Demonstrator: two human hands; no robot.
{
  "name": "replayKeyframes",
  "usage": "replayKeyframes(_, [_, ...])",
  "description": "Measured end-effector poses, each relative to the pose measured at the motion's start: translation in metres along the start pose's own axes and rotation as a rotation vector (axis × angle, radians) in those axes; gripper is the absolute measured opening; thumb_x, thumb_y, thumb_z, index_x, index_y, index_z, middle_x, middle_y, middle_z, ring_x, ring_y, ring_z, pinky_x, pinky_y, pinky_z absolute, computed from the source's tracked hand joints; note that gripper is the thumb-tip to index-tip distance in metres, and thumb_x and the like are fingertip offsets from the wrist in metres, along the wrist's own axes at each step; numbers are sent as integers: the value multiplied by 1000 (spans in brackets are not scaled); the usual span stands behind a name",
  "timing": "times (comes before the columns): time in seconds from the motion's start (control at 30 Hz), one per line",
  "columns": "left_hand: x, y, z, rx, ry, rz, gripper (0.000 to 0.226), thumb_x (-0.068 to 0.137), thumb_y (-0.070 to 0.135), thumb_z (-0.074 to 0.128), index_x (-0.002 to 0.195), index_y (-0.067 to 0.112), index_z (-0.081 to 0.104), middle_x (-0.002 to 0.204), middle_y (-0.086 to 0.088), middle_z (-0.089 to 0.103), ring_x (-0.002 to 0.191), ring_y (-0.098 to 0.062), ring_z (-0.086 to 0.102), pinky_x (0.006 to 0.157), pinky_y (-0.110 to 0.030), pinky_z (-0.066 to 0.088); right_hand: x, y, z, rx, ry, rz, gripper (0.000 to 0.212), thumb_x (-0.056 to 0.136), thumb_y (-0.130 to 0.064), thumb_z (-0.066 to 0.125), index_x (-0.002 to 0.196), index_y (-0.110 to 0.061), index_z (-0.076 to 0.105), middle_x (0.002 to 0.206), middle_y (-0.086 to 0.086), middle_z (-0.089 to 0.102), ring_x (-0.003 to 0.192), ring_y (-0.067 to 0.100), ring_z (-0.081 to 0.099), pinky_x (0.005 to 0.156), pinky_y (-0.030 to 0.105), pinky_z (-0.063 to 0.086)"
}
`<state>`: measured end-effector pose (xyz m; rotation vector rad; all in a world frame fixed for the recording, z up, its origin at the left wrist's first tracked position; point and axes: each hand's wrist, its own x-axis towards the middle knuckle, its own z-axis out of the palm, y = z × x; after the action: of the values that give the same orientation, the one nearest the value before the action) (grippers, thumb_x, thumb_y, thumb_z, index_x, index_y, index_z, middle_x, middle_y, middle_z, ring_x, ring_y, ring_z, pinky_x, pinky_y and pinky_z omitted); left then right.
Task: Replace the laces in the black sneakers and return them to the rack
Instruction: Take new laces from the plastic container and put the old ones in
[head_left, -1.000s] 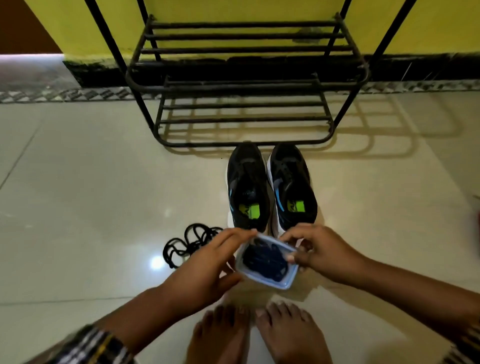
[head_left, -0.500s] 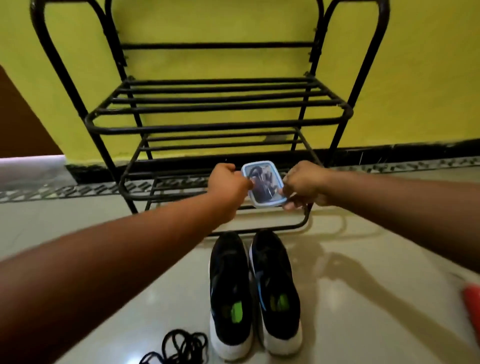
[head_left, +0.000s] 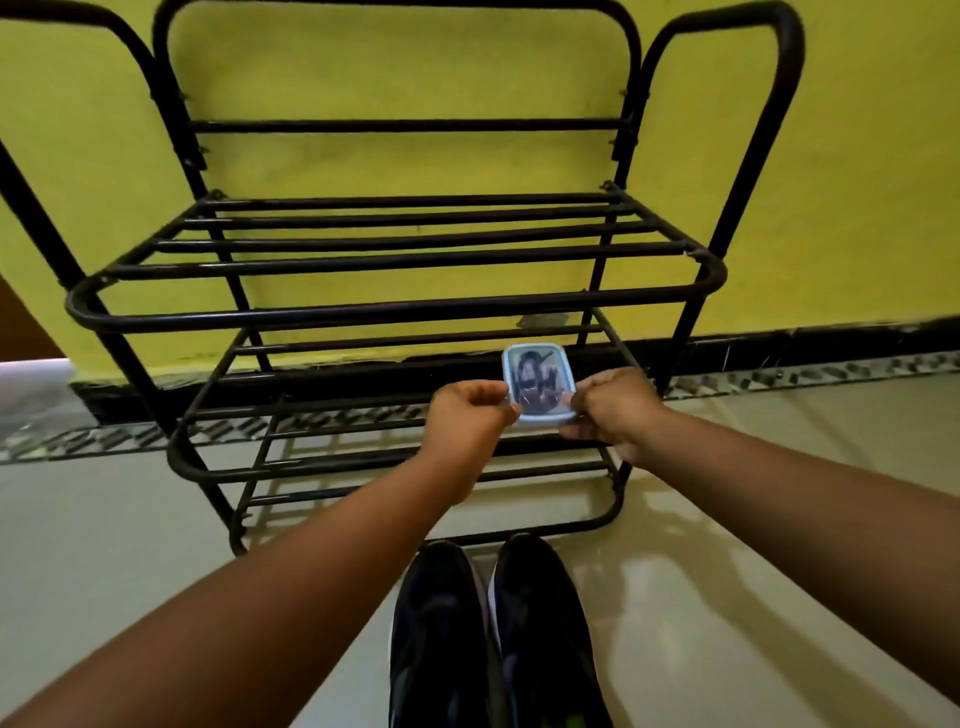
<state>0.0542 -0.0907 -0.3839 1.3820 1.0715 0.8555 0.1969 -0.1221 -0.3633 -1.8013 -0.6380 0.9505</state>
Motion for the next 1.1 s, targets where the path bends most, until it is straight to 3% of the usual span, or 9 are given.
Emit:
replayKeyframes(0.13, [19, -2, 7, -70, 9, -7, 22, 86, 0, 62, 105, 12, 62, 98, -5, 68, 92, -15, 65, 73, -20, 52, 20, -5, 5, 121, -3, 47, 7, 93, -1, 52, 97, 0, 57, 95, 18, 62, 72, 25, 66, 57, 26, 57])
replayKeyframes(0.33, [38, 0, 15, -168, 53, -135, 23, 82, -1, 67, 98, 15, 63, 109, -12, 66, 104, -25, 63, 98, -40, 49, 28, -5, 13, 202, 0, 97, 9, 92, 3, 52, 99, 2, 57, 87, 15, 59, 70, 22, 63, 70, 28, 54])
replayKeyframes(0.43, [40, 2, 16, -111, -13, -105, 38, 86, 5, 65, 123, 10, 57, 119, -13, 61, 107, -22, 60, 94, -32, 50, 29, -10, 15, 226, -12, 89, 15, 93, 0, 51, 106, 5, 57, 98, 19, 61, 73, 23, 65, 72, 28, 53])
replayKeyframes(0.5, [38, 3, 17, -43, -77, -80, 47, 89, 10, 62, 134, 11, 48, 126, -11, 55, 104, -16, 57, 77, -18, 48, 28, -14, 15, 220, -19, 97, 23, 95, -3, 50, 115, 6, 55, 93, 17, 61, 84, 26, 66, 78, 27, 53])
replayKeyframes(0.57, [36, 2, 19, -3, -129, -63, 50, 92, 12, 58, 140, 13, 42, 132, -10, 50, 107, -14, 54, 69, -12, 42, 28, -16, 13, 218, -15, 101, 26, 96, -4, 49, 119, 6, 54, 94, 17, 63, 85, 24, 66, 79, 25, 52])
replayKeyframes(0.7, [34, 0, 22, 47, -166, -42, 52, 94, 12, 55, 143, 13, 36, 138, -10, 46, 115, -15, 49, 80, -16, 38, 28, -15, 12, 197, 37, 86, 26, 94, 0, 49, 119, 5, 54, 113, 22, 62, 96, 27, 66, 77, 25, 53])
replayKeyframes(0.83, [35, -1, 20, 51, -168, -33, 51, 94, 9, 54, 142, 12, 38, 136, -10, 47, 118, -18, 50, 79, -15, 40, 30, -15, 14, 198, 59, 52, 24, 93, 3, 50, 116, 5, 55, 113, 23, 63, 87, 26, 65, 73, 25, 53])
replayKeyframes(1.0, [35, -4, 21, 28, -192, -23, 53, 92, 5, 54, 142, 14, 36, 139, -8, 45, 122, -17, 47, 93, -24, 39, 34, -10, 16, 219, 98, 81, 24, 95, -4, 51, 117, 5, 54, 111, 22, 63, 85, 25, 66, 81, 30, 55])
replayKeyframes(1.1, [32, -6, 20, 32, -184, -2, 59, 91, 3, 56, 144, 16, 34, 140, -7, 47, 124, -18, 47, 98, -27, 41, 34, -3, 15, 206, 102, 84, 23, 96, -10, 50, 116, 1, 55, 104, 18, 64, 89, 24, 68, 74, 29, 57])
